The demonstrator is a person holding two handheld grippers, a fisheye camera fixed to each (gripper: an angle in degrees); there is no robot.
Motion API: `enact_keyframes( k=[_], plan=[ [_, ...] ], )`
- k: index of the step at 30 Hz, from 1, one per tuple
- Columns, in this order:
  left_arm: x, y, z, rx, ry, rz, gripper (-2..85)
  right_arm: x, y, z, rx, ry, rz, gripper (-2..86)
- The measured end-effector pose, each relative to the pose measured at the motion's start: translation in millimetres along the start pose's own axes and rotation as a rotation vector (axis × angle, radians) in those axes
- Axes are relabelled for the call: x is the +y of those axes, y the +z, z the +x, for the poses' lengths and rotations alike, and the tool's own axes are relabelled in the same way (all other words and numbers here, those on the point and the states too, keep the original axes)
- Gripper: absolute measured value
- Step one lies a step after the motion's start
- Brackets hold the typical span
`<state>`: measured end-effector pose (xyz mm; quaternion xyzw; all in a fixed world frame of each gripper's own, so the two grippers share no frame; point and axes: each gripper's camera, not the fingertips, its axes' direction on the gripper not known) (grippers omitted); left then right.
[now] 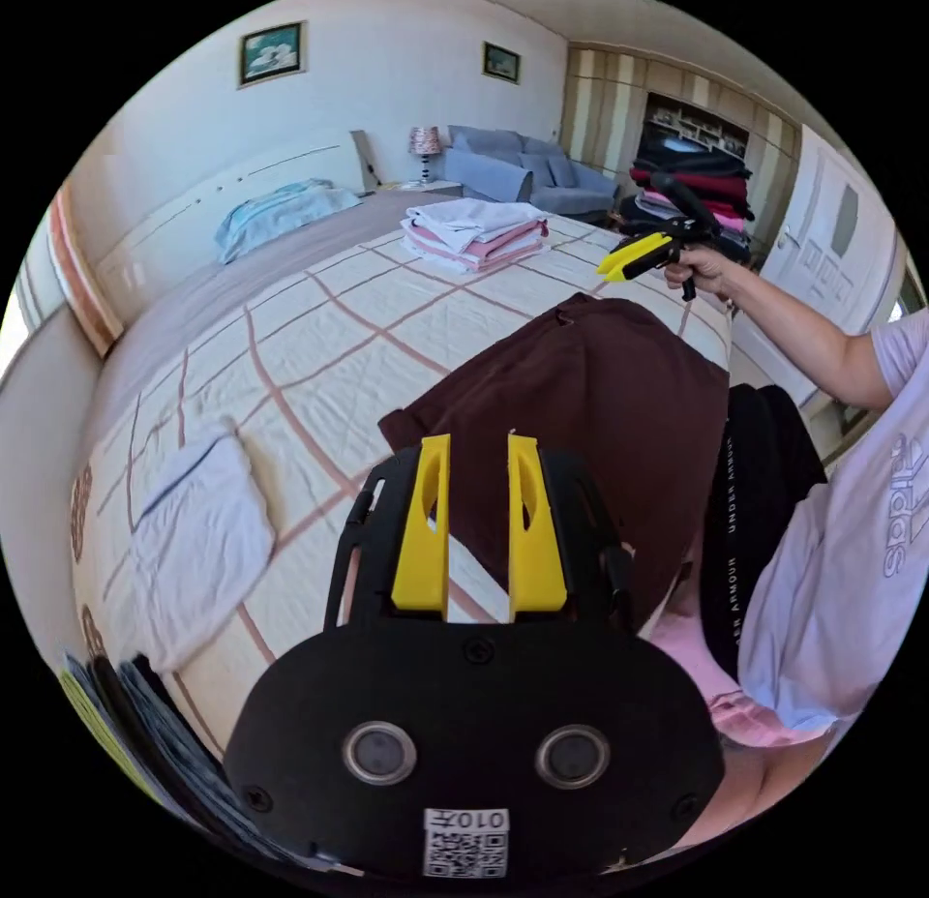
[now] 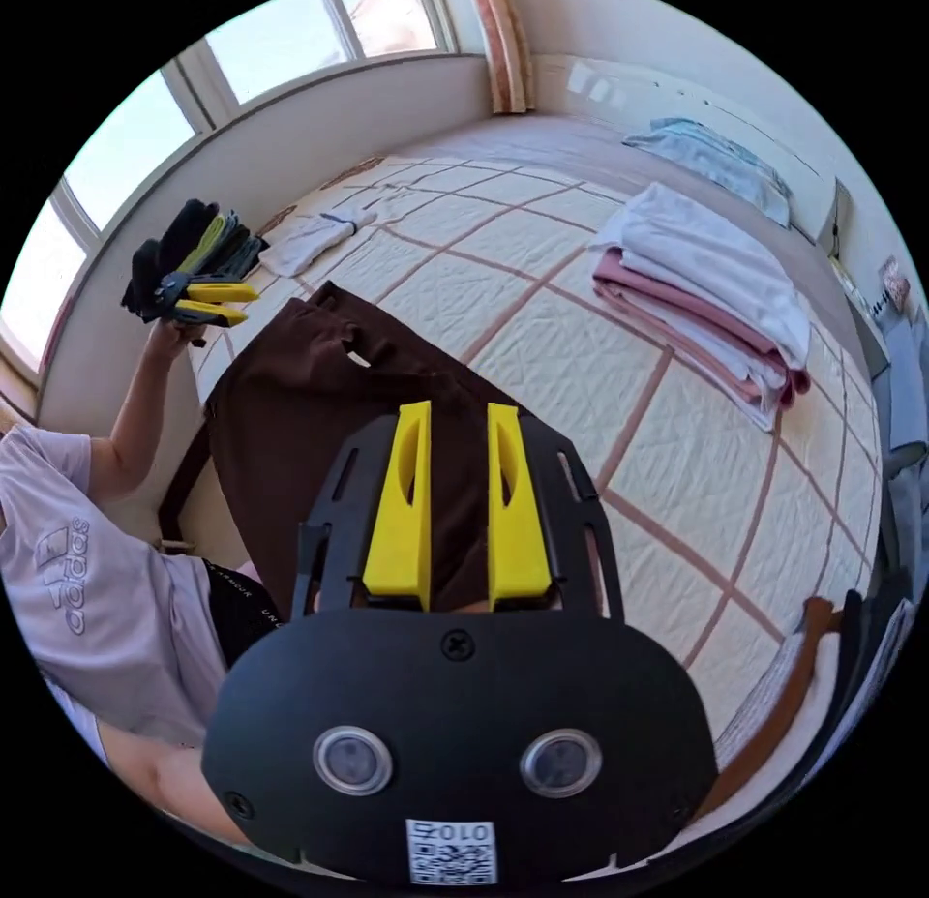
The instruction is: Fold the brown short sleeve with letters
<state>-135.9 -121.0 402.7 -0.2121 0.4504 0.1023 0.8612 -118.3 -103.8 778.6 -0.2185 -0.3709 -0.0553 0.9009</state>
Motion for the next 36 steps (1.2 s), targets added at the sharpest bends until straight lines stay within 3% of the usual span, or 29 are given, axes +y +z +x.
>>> enact_keyframes(
  k=[7,9,15,21,27,30,33,35,36],
  plan=[
    [-63.1,93.9,-30.2,0.151,0.090,-0.229,3.8,25.9,26.3,13.7,0.068,-0.020,-0.104,5.7],
    [-63.0,92.0,-35.9,0.200,0.072,-0.179,2.5,27.5,27.1,8.8,0.066,-0.061,-0.153,4.4],
    [-42.6,84.5,-90.5,0.354,-0.163,0.015,1.2,52.7,-15.5,30.4,0.046,0.016,-0.006,3.1],
    [-48.8,127.2,-90.7,0.318,-0.290,-0.020,3.7,76.4,0.1,54.1,0.011,0.108,-0.030,2.7],
    [-63.0,75.6,-31.5,0.027,-0.271,0.160,5.1,132.3,-83.8,41.5,0.084,0.189,0.171,2.6],
    [-79.8,103.7,0.4,0.068,-0.187,0.010,4.9,167.1,-107.1,24.5,0.081,0.243,0.140,2.7],
    [-79.0,154.5,-13.2,0.172,-0.312,-0.099,4.5,197.6,-101.7,12.6,0.084,0.250,0.097,2.9],
    [-79.6,161.8,-23.7,0.267,-0.428,-0.060,4.5,221.9,-102.3,11.4,0.065,0.305,0.133,3.5],
    [-92.7,151.9,-13.4,0.188,-0.418,-0.031,4.9,227.3,-103.5,10.8,0.047,0.315,0.138,3.5]
  ],
)
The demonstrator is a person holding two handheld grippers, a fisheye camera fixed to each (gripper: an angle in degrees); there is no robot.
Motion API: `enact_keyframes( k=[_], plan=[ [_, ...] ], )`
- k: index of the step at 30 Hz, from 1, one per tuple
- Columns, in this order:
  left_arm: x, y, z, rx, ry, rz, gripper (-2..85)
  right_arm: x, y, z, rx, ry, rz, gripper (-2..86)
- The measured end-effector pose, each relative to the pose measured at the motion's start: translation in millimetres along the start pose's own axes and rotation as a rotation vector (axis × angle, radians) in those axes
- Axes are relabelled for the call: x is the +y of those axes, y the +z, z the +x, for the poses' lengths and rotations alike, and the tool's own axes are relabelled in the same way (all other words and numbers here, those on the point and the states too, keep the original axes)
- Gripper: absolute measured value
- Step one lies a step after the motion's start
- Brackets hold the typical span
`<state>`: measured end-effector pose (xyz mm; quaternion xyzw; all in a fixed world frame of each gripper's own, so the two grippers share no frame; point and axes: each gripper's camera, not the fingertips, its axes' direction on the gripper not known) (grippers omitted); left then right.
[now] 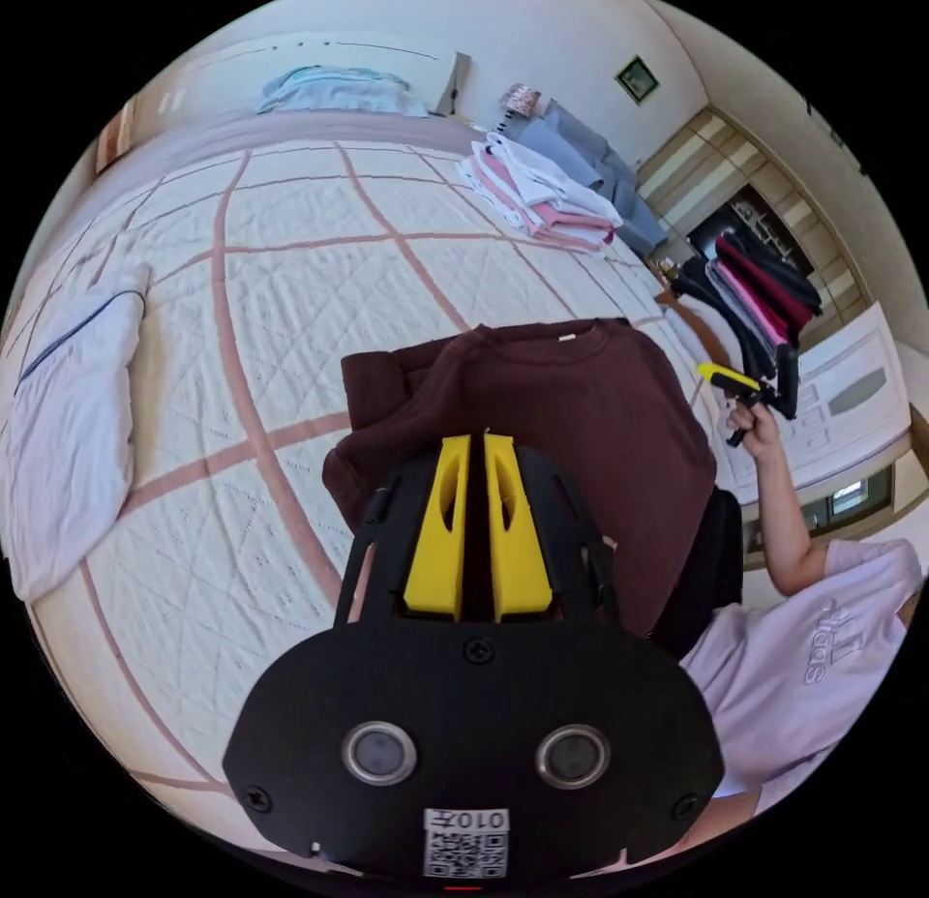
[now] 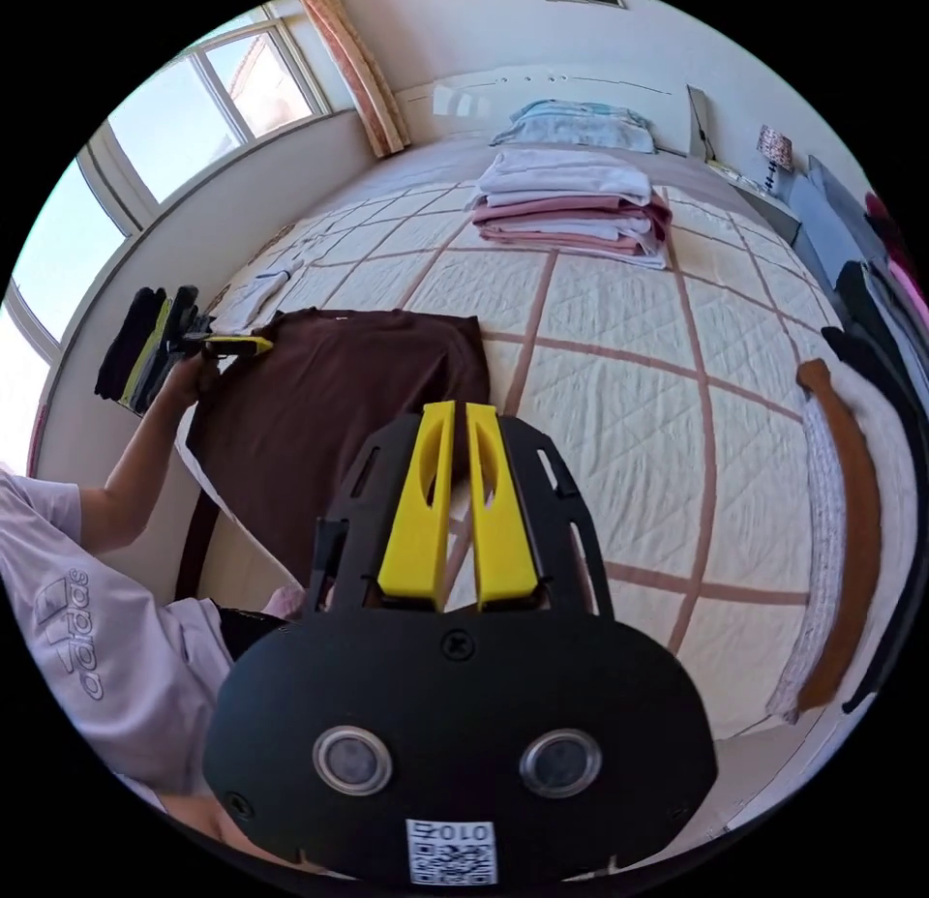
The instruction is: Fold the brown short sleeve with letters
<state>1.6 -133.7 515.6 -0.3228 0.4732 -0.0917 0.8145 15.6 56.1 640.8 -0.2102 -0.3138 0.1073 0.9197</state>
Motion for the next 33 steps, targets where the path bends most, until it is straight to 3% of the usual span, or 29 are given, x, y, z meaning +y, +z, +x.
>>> enact_keyframes(
  k=[1,4,8,10,13,19,26,33],
  plan=[
    [-11.4,-8.2,33.2,-0.123,0.082,0.046,5.3,10.2,-4.6,-0.9,-0.036,0.006,0.007,3.6],
    [-58.3,2.2,132.6,-0.194,0.409,0.086,6.9,38.7,-14.4,-12.0,-0.045,0.023,0.071,3.6],
    [-125.2,60.1,236.2,-0.115,0.823,0.028,9.1,65.5,-13.5,-31.5,-0.081,-0.010,0.044,4.1],
    [-165.6,111.8,287.8,0.000,1.023,-0.074,10.0,77.6,-16.2,-40.7,-0.111,-0.038,0.040,4.4],
    [-204.2,177.2,333.9,0.164,1.153,-0.291,10.1,99.0,-14.2,-51.4,-0.093,-0.057,0.007,4.5],
    [-222.2,259.1,378.7,0.300,1.263,-0.628,6.6,126.5,-9.3,-69.8,-0.091,-0.095,-0.009,4.9],
    [-212.0,234.6,386.0,0.300,1.294,-0.570,1.8,146.7,-16.1,-78.4,-0.089,-0.120,0.010,4.9],
    [-183.8,184.8,340.5,0.366,0.942,-0.556,0.5,180.6,-39.1,-103.0,-0.042,-0.167,0.121,4.8]
  ],
)
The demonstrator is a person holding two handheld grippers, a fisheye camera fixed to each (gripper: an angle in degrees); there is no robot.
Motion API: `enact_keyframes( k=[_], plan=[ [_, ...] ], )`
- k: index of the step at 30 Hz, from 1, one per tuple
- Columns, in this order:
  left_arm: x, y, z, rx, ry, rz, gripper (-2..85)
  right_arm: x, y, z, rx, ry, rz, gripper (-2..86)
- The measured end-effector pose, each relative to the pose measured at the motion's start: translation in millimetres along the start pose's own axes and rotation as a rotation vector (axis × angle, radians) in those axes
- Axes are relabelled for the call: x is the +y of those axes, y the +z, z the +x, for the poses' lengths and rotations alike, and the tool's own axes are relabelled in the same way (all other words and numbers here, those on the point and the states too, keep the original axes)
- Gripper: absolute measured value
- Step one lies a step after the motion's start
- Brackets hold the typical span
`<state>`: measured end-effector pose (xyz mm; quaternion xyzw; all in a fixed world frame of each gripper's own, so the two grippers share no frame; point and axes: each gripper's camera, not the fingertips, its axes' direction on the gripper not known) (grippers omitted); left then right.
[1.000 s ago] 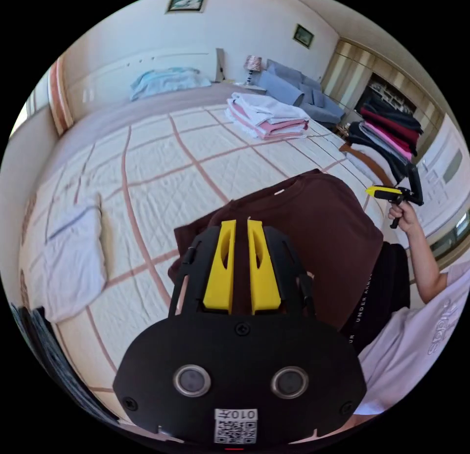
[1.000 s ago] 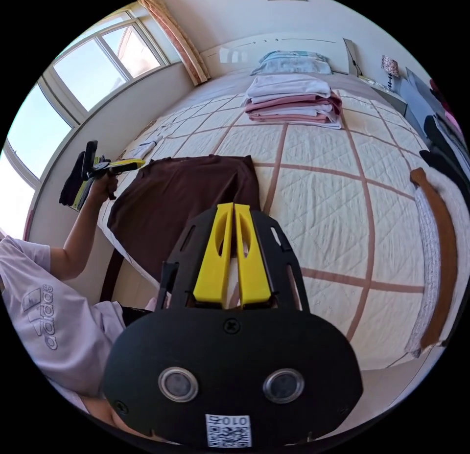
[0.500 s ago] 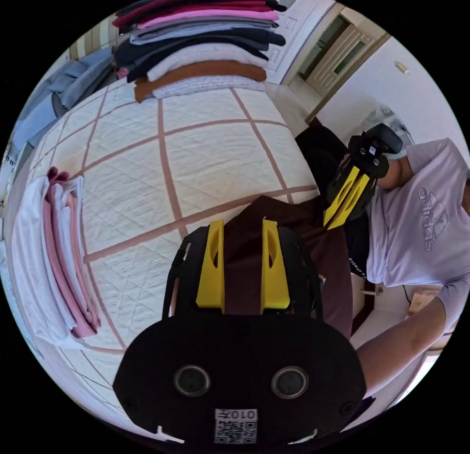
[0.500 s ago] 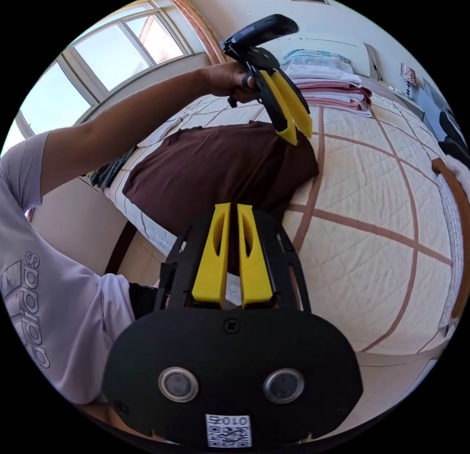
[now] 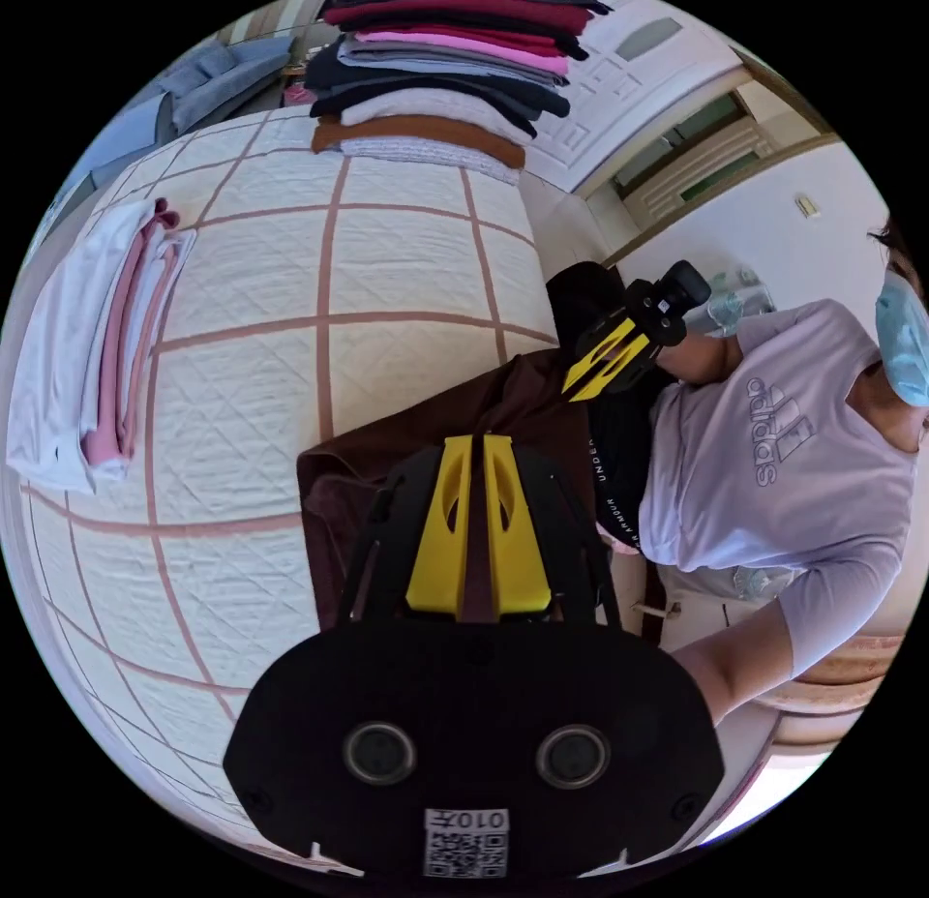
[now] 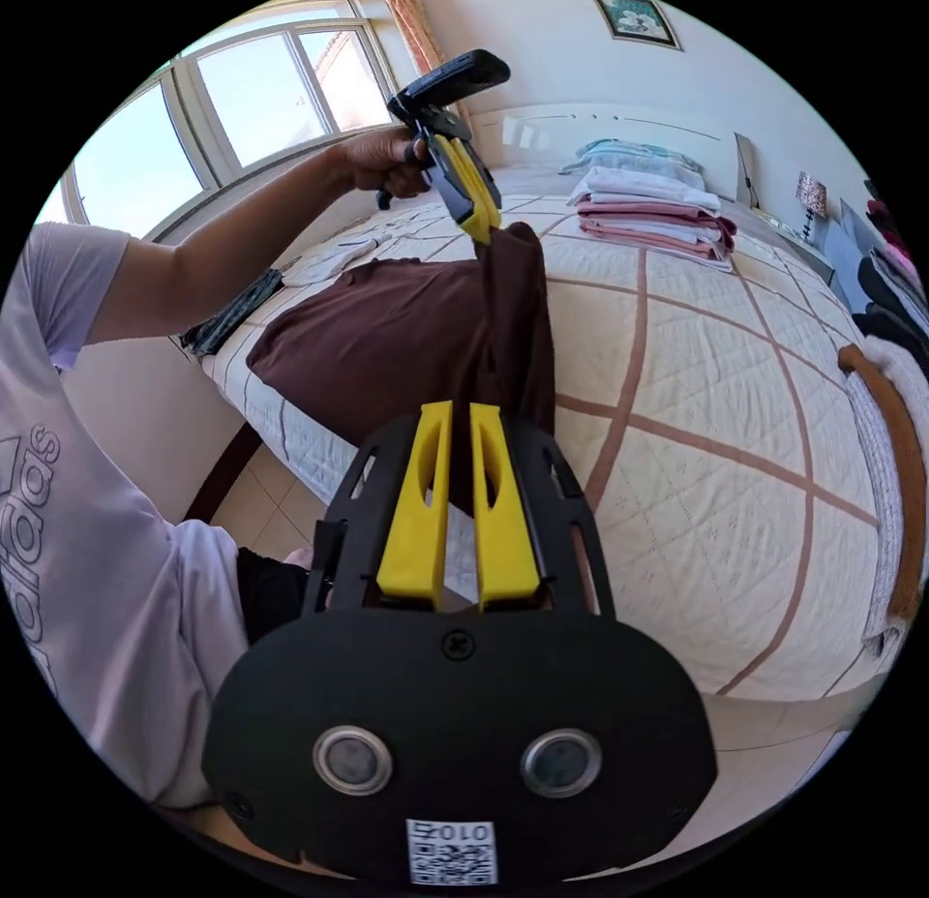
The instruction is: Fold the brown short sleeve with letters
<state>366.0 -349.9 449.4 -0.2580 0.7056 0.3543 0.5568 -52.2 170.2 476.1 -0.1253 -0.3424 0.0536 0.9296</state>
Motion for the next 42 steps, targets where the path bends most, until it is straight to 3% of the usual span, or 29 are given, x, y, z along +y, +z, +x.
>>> enact_keyframes(
  k=[4,7,12,14,18,25,28,31,34,37,39,42],
  plan=[
    [41.3,-9.7,39.7,-0.094,-0.010,0.191,0.4,8.8,-7.1,-10.3,0.027,-0.014,0.011,4.5],
    [49.0,0.9,71.5,-0.318,0.073,0.211,0.3,5.6,-11.5,-18.2,-0.033,-0.039,0.026,4.3],
    [36.5,19.7,98.9,-0.436,0.194,0.181,0.3,-13.2,-41.8,-22.3,0.078,-0.071,0.124,3.6],
    [32.8,24.1,104.5,-0.417,0.230,0.157,0.2,-38.9,-52.0,0.5,0.180,-0.027,0.112,4.7],
    [36.9,31.1,108.4,-0.361,0.240,0.115,0.1,-83.9,-25.3,40.5,0.129,-0.014,-0.064,6.9],
    [46.1,28.9,108.3,-0.366,0.205,0.146,0.2,-155.1,62.7,29.9,-0.004,-0.257,-0.223,7.6],
    [43.9,26.9,102.0,-0.365,0.188,0.147,0.3,-166.2,93.6,24.4,0.001,-0.326,-0.400,5.0],
    [43.4,21.9,89.3,-0.332,0.137,0.149,0.3,-163.9,54.6,65.3,0.044,-0.070,-0.252,3.9],
    [44.0,14.6,74.2,-0.271,0.082,0.187,0.2,-132.8,37.7,139.1,-0.055,0.259,-0.259,4.6],
    [43.4,7.3,56.4,-0.202,-0.002,0.223,0.1,-90.3,12.6,162.2,-0.048,0.397,-0.186,5.6],
    [44.2,0.8,49.0,-0.163,-0.034,0.260,0.1,-75.2,-16.2,138.5,-0.041,0.347,-0.083,6.2],
    [46.0,-14.1,38.8,-0.106,-0.103,0.320,0.1,-56.7,-48.3,58.2,-0.099,0.084,0.024,6.3]
  ],
)
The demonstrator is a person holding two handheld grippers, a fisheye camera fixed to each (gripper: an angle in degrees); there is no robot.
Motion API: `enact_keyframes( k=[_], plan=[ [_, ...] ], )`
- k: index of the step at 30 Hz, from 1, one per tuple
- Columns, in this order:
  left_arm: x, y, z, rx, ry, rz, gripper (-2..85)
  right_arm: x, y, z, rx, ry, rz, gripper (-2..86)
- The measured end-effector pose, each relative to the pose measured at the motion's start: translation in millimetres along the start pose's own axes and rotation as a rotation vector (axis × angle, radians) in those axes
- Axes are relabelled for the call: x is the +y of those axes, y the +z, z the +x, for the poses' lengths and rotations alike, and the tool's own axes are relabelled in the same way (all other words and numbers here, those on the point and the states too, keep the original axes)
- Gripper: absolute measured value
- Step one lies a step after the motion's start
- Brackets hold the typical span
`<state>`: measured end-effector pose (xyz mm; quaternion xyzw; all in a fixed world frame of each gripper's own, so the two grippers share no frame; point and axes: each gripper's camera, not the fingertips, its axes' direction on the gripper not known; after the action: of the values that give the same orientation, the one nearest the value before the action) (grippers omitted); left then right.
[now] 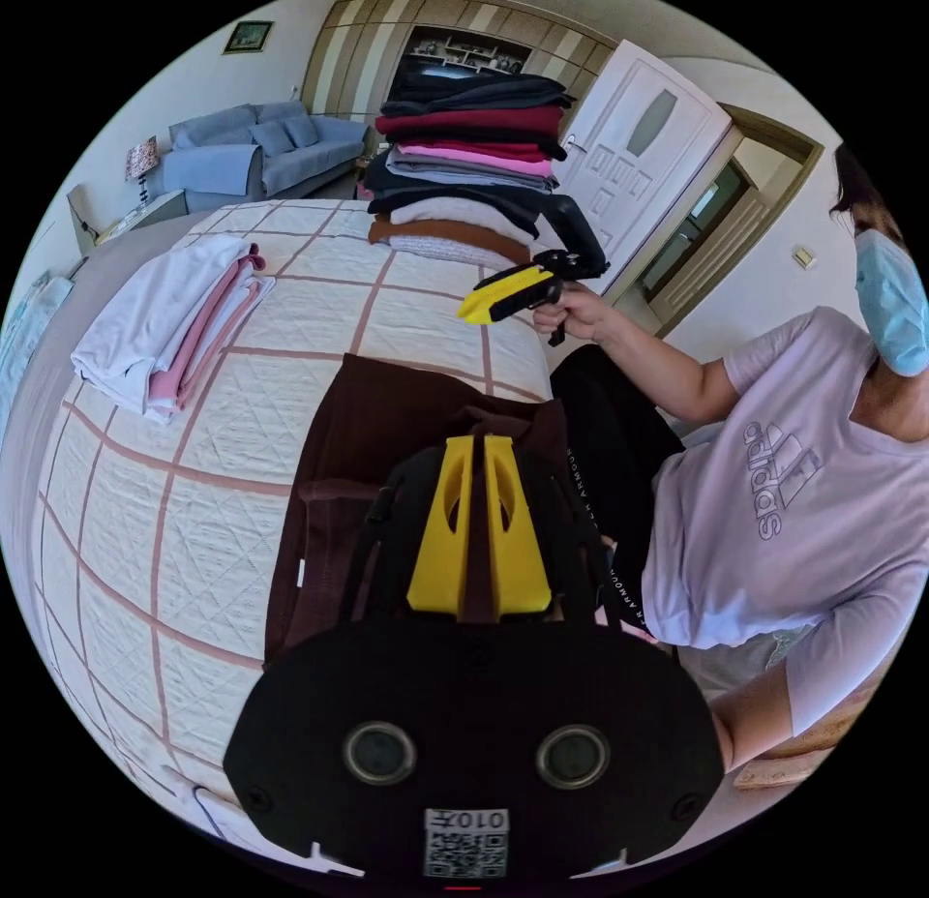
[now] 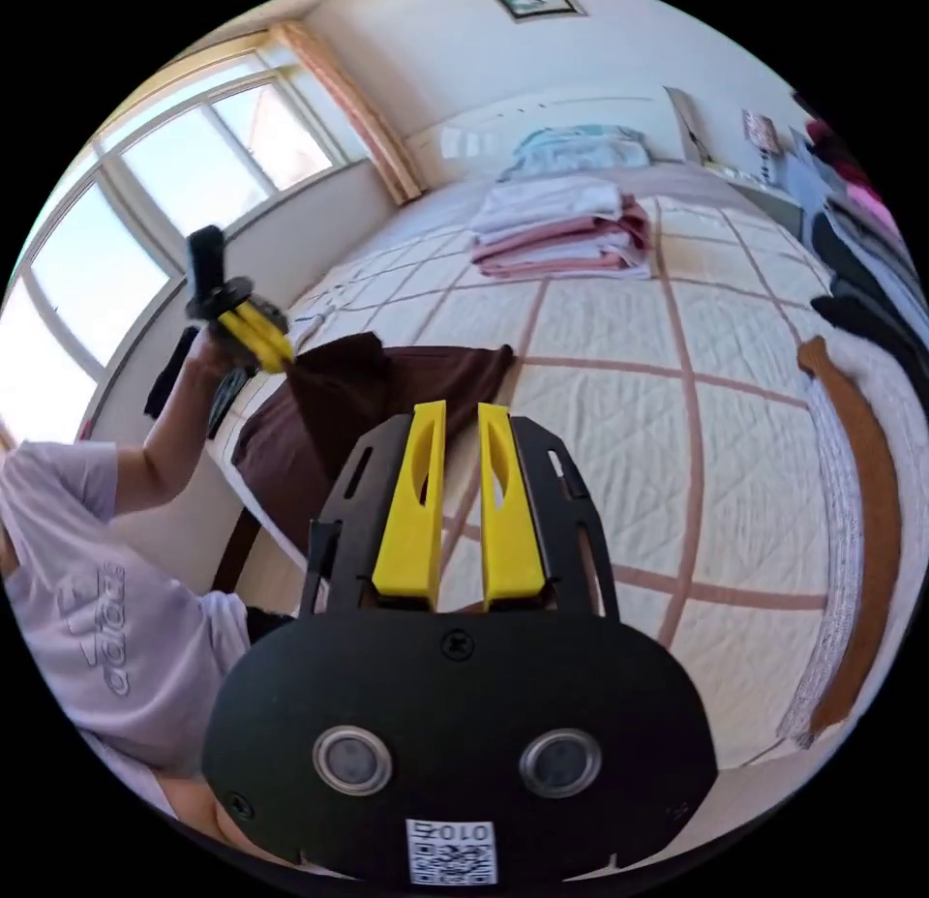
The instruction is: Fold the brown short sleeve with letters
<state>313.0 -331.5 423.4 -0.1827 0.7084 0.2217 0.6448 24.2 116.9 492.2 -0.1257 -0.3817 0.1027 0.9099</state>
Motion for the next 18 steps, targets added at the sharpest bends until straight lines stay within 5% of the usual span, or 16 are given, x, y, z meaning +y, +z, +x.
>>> enact_keyframes(
  k=[4,7,14,18],
  plan=[
    [-6.7,-18.3,-1.3,0.036,-0.045,0.010,0.2,47.9,-0.7,-102.0,0.010,-0.228,0.068,5.6],
    [-11.5,-24.4,3.2,0.027,-0.051,-0.021,0.2,73.8,18.4,-144.2,0.207,-0.281,0.061,5.7],
    [-16.7,-33.8,3.1,0.000,-0.067,-0.043,0.1,81.7,64.8,-155.8,0.279,-0.340,-0.146,6.6],
    [-9.0,-39.4,-7.3,-0.008,-0.124,-0.037,0.1,94.7,57.8,-166.8,0.298,-0.323,-0.095,4.1]
  ],
)
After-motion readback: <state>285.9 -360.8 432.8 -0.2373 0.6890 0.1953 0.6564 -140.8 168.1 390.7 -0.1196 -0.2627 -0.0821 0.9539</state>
